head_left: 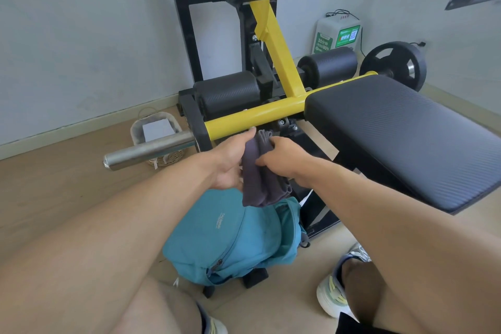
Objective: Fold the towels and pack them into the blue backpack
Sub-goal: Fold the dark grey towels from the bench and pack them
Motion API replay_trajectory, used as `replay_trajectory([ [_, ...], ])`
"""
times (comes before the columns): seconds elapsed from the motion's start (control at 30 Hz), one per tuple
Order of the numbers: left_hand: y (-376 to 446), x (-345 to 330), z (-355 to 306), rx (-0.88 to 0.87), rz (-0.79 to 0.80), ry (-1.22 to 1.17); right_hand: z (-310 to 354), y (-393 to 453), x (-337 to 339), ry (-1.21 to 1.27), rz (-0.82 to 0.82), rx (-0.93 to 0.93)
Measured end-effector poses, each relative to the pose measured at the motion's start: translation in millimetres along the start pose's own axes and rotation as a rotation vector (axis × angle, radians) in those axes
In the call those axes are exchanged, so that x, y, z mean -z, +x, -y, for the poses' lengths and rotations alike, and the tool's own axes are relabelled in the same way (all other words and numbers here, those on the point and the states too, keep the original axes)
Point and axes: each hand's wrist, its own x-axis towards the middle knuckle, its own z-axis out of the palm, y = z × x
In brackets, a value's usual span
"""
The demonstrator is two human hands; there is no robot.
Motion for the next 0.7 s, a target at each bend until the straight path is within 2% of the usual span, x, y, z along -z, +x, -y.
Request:
replay_trajectory([
  [0.13,-5.8,-3.7,-3.6,0.024,0.046,-0.005,4.7,-7.3,-7.4,0.005,0.163,0.014],
  [0.27,-6.3,2.1,-3.1,0.025,0.044,-0.020,1.2,-8.5,-7.4,-0.094,0.169,0.053],
  [0.47,-8.5,11.2,-6.3,0.019,0.041,-0.103,-5.0,-10.7,-14.1,-0.411,0.202,0.118],
  [0.53,-9.6,13.1,-5.8,0.031,0.038,-0.022,-6.6,-8.6,-11.9,-0.439,0.214,0.160],
  [0.6,-7.5,15.8,-4.1,0.014,-0.033,0.152,-6.2,-6.8,-2.7,-0.424,0.227,0.207],
  [0.7,0.3,32.9,2.2,-0.126,-0.135,0.319,-6.3,-7.0,11.8,-0.360,0.259,0.268],
])
